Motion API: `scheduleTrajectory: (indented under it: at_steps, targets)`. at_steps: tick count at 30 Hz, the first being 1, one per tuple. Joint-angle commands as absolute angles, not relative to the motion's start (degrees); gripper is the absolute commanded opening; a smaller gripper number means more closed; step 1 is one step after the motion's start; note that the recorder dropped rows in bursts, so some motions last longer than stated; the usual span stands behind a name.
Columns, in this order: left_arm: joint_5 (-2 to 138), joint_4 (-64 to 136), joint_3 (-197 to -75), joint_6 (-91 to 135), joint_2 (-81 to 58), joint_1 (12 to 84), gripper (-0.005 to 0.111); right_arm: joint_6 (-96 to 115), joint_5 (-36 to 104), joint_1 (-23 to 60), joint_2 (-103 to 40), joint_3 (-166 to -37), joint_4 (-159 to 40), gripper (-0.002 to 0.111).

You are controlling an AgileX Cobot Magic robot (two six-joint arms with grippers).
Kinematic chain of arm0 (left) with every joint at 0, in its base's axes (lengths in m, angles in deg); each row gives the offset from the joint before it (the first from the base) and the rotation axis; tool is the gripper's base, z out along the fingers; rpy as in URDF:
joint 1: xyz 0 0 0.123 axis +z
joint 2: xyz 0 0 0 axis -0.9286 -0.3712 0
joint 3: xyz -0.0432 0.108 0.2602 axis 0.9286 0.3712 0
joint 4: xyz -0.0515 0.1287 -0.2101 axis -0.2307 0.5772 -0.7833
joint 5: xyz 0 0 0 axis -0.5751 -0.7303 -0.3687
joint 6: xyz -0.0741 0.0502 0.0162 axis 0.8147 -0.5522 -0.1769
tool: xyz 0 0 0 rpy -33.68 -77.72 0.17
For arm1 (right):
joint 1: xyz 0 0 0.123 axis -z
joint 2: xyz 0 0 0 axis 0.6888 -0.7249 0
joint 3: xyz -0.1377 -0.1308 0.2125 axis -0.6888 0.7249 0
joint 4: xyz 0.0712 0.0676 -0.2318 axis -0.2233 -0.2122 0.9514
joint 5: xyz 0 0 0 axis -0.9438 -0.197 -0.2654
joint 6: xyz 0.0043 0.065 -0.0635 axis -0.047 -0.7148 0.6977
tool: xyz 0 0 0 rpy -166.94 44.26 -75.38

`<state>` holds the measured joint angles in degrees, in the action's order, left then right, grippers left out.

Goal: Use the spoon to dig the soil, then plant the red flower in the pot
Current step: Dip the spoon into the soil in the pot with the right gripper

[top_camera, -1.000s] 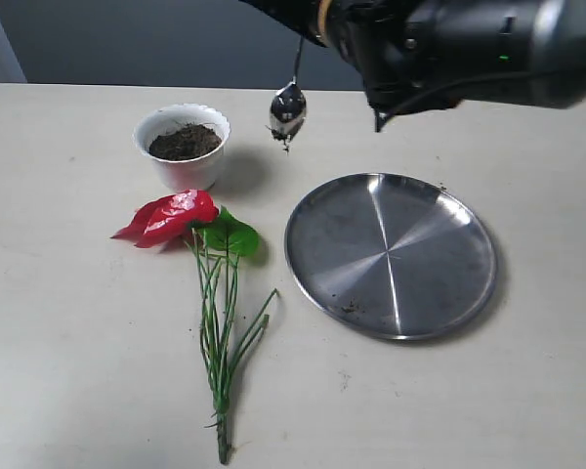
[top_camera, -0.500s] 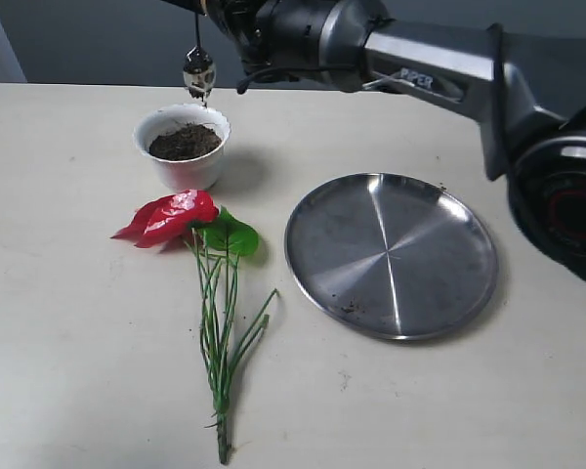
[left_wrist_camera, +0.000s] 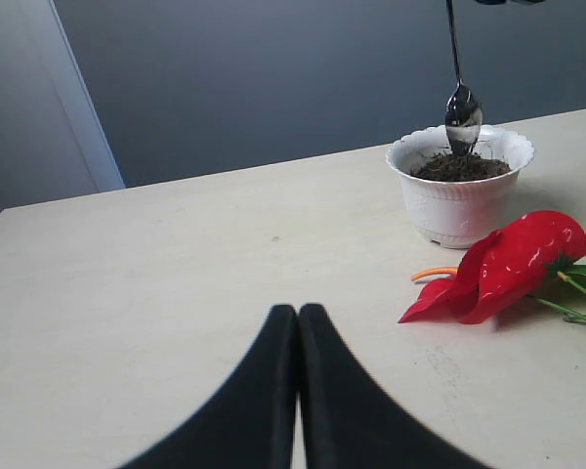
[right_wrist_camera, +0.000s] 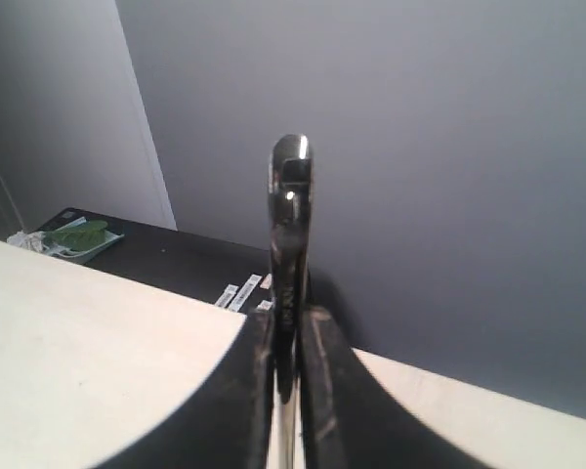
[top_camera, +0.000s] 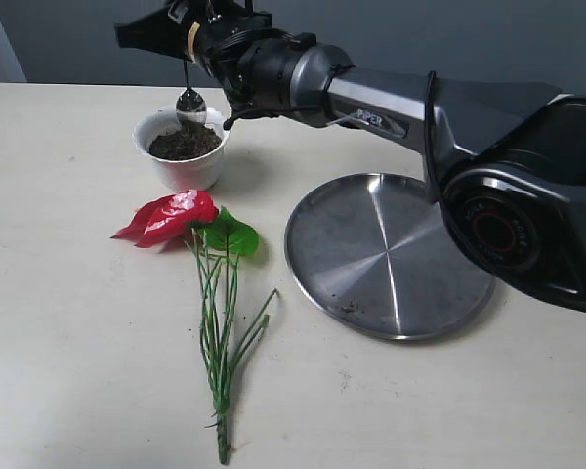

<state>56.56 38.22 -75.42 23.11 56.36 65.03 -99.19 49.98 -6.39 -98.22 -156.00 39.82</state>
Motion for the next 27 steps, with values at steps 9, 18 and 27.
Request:
scheduleTrajectory:
  at_steps: [9,18,27]
  targets:
    - [56.8,38.2,-75.3,23.3,56.8,65.2,0.0,-98.9,50.2,-6.2,-100.1,-156.4,40.4,-0.001]
    - [56.8,38.2,-75.3,23.3,56.8,65.2,0.0,-96.1,49.7,-6.2,-99.8,-163.3,40.4,-0.001]
    - [56.8,38.2,-75.3,23.3,56.8,65.2,0.0,-96.3,47.1,-6.5,-101.8,-163.1,40.4,-0.001]
